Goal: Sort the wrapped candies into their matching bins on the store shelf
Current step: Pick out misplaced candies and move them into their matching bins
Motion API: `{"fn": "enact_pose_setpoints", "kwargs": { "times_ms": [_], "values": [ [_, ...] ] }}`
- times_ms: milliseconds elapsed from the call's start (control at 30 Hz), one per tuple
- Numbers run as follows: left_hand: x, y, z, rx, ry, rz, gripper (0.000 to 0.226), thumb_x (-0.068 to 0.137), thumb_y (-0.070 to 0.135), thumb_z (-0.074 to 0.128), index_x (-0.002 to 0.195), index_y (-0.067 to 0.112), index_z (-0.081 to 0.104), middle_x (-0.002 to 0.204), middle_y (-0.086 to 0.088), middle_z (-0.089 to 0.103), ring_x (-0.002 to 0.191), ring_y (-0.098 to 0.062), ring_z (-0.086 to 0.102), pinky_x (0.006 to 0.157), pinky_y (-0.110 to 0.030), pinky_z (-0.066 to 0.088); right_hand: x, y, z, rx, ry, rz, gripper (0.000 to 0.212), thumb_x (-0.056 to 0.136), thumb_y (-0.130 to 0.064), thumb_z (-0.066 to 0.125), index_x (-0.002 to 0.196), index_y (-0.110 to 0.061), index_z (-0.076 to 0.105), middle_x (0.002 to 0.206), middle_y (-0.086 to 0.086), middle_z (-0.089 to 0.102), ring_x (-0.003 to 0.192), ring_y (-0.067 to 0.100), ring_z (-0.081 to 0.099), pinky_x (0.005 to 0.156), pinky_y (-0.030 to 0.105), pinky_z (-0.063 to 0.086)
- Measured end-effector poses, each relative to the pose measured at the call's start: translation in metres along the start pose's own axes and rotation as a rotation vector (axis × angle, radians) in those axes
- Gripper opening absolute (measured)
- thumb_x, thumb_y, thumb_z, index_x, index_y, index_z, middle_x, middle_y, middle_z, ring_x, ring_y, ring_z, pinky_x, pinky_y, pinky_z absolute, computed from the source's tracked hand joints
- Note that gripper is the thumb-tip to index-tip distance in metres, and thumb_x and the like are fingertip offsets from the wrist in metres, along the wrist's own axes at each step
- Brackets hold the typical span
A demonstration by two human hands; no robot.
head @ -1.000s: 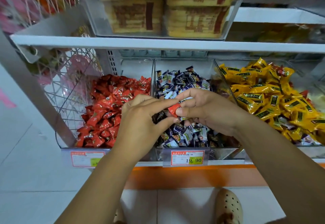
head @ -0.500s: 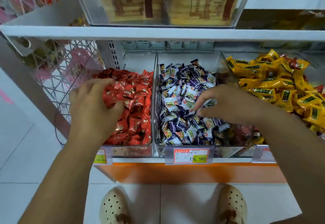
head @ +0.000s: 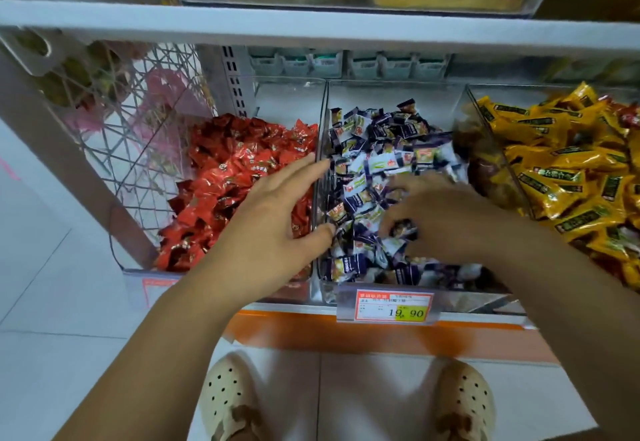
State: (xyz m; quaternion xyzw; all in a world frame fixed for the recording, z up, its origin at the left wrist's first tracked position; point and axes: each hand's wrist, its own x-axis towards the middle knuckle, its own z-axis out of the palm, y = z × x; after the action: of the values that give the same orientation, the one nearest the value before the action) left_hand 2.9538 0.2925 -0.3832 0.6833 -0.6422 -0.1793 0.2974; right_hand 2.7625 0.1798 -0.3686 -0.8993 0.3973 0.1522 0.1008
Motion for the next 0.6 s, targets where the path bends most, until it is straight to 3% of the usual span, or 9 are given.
{"fn": "enact_pose_setpoints", "kwargs": {
  "times_ms": [167, 267, 367, 467, 533, 600],
  "values": [
    [-0.003, -0.001, -0.003, -0.031, -0.034, -0.021, 0.071, 0.082, 0.045, 0.063, 0.143, 0.053, 0.027, 0.145, 0.036, 0.019, 0.140, 0.005, 0.013, 0.117, -0.028, 0.014, -0.009, 0.019, -0.009, 0.031, -0.068, -0.002, 0.030, 0.083, -0.039, 0.071, 0.106, -0.056, 0.061, 0.156, -0.013, 0.014, 0.143, 0.022, 0.006, 0.114, 0.051, 0.018],
    [-0.003, -0.001, -0.005, -0.033, -0.045, -0.017, 0.071, 0.079, 0.053, 0.060, 0.142, 0.055, 0.027, 0.146, 0.037, 0.020, 0.139, 0.007, 0.012, 0.114, -0.024, 0.014, -0.011, 0.010, -0.013, 0.153, 0.090, -0.138, 0.023, 0.081, -0.040, 0.072, 0.102, -0.048, 0.066, 0.139, -0.017, 0.043, 0.130, 0.014, 0.025, 0.108, 0.033, 0.023],
    [-0.003, 0.000, -0.006, -0.065, -0.046, -0.025, 0.070, 0.080, 0.050, 0.061, 0.141, 0.055, 0.029, 0.146, 0.038, 0.021, 0.137, 0.010, 0.014, 0.115, -0.025, 0.018, -0.001, -0.018, -0.001, 0.274, 0.119, -0.316, 0.018, 0.082, -0.035, 0.072, 0.099, -0.041, 0.071, 0.123, -0.023, 0.057, 0.125, 0.005, 0.029, 0.109, 0.030, 0.017],
    [-0.003, -0.002, -0.004, -0.085, -0.038, -0.022, 0.069, 0.082, 0.040, 0.064, 0.141, 0.055, 0.030, 0.147, 0.036, 0.024, 0.137, 0.009, 0.017, 0.116, -0.033, 0.024, 0.014, -0.034, 0.024, 0.152, -0.006, -0.376, 0.029, 0.085, -0.035, 0.067, 0.110, -0.049, 0.065, 0.144, -0.020, 0.041, 0.144, 0.008, 0.003, 0.116, 0.042, -0.011],
    [-0.004, -0.003, -0.003, -0.096, -0.038, -0.020, 0.068, 0.083, 0.043, 0.064, 0.140, 0.057, 0.030, 0.146, 0.036, 0.025, 0.137, 0.008, 0.019, 0.116, -0.036, 0.027, 0.019, -0.025, 0.029, 0.009, -0.016, -0.308, 0.034, 0.085, -0.042, 0.065, 0.116, -0.052, 0.059, 0.152, -0.020, 0.027, 0.146, 0.014, -0.008, 0.113, 0.055, -0.017],
    [-0.005, -0.004, -0.004, -0.109, -0.038, -0.021, 0.068, 0.082, 0.044, 0.064, 0.139, 0.057, 0.030, 0.146, 0.037, 0.025, 0.137, 0.009, 0.019, 0.115, -0.036, 0.027, 0.017, -0.008, 0.023, -0.066, 0.029, -0.196, 0.031, 0.084, -0.051, 0.063, 0.115, -0.053, 0.058, 0.153, -0.019, 0.022, 0.146, 0.018, -0.009, 0.112, 0.060, -0.013]
  ]
}}
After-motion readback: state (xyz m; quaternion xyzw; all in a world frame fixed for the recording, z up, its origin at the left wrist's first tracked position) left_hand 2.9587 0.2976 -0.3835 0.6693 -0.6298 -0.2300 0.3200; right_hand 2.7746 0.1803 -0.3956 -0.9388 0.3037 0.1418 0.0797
